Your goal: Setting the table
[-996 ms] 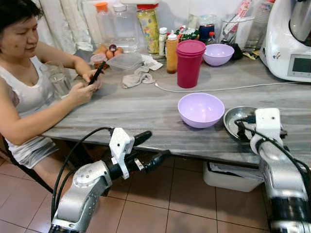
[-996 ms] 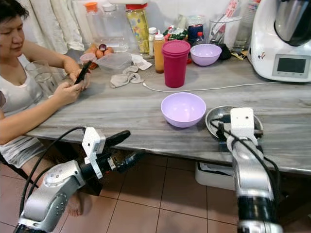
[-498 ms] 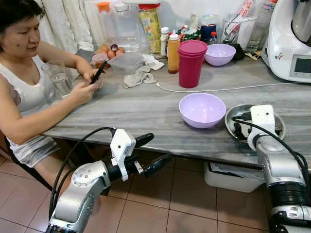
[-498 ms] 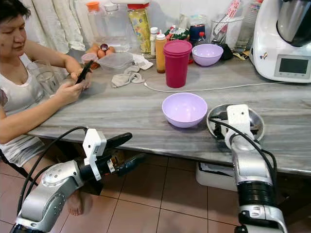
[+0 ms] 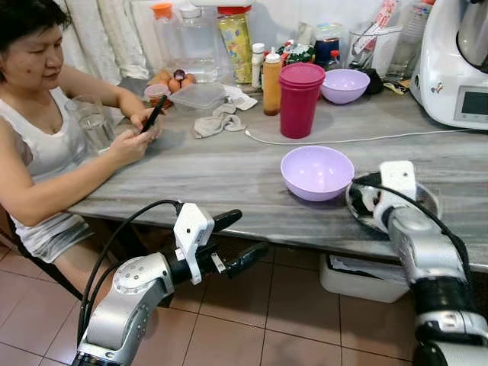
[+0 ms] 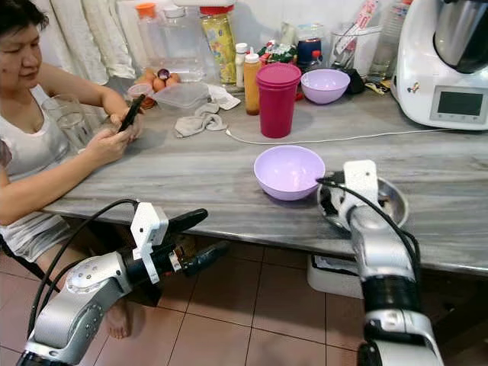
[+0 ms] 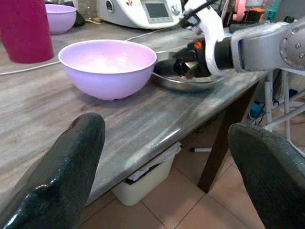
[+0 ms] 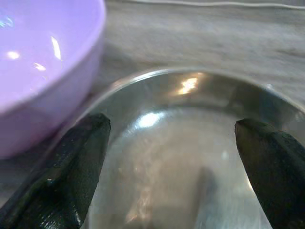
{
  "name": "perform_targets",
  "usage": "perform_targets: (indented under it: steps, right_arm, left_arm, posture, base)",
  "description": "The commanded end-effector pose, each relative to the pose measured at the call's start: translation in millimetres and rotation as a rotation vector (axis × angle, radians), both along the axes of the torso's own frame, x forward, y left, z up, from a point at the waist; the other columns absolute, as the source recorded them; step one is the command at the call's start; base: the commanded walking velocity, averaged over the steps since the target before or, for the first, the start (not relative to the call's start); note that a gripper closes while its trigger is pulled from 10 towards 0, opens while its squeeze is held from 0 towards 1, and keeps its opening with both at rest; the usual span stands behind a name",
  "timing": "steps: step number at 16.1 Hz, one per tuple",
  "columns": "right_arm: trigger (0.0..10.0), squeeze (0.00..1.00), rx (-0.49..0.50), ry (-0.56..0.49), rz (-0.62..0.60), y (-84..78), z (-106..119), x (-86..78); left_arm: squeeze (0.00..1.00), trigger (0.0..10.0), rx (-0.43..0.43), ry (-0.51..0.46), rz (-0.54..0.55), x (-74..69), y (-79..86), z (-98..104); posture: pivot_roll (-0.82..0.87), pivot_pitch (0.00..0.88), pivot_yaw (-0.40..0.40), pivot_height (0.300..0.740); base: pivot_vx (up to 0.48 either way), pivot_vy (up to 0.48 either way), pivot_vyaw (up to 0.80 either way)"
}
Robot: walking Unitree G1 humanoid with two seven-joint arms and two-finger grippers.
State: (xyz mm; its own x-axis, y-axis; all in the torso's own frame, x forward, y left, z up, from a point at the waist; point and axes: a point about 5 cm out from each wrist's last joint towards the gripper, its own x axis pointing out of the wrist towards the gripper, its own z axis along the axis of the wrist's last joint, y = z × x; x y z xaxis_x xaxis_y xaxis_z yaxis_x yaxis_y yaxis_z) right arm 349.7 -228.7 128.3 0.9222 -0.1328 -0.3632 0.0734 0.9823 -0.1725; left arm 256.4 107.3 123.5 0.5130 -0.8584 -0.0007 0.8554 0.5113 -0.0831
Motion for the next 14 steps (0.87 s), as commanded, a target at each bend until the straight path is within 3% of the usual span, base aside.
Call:
perform_targets:
  steps: [1,6,12,14]
  right_arm:
    - [10.0,0.49,0.029,-0.007,0.046,12.9,3,5.5]
    - [10.0,0.46,0.036,-0.019,0.073,19.8,6,6.5]
    - [10.0,0.46,-0.021,-0.179,0.028,10.6,35,-9.3]
    - [10.0,0.45,-0.057,-0.338,0.047,19.0,54,-22.5]
  left_arm:
    - [0.00,10.0,0.032,-0.010,0.005,4.6,1.3,3]
    - [0.00,10.0,0.037,-0.013,0.005,-0.8,0.1,0]
    - [0.00,10.0,0.018,-0.010,0.016,0.4,-1.1,1]
    - [0.00,10.0,-0.004,-0.004,0.019,4.2,-2.1,4]
  posture:
    - [-0.25,0.000,0.084,0.740]
    - [-0.25,0.000,0.079,0.740]
    - [-0.26,0.000,0.081,0.740]
    - [-0.27,0.000,0.083,0.740]
  base:
    - [0.000,0.000,0.00]
    - [0.000,0.000,0.00]
    - [0.000,0.000,0.00]
    - [0.000,0.000,0.00]
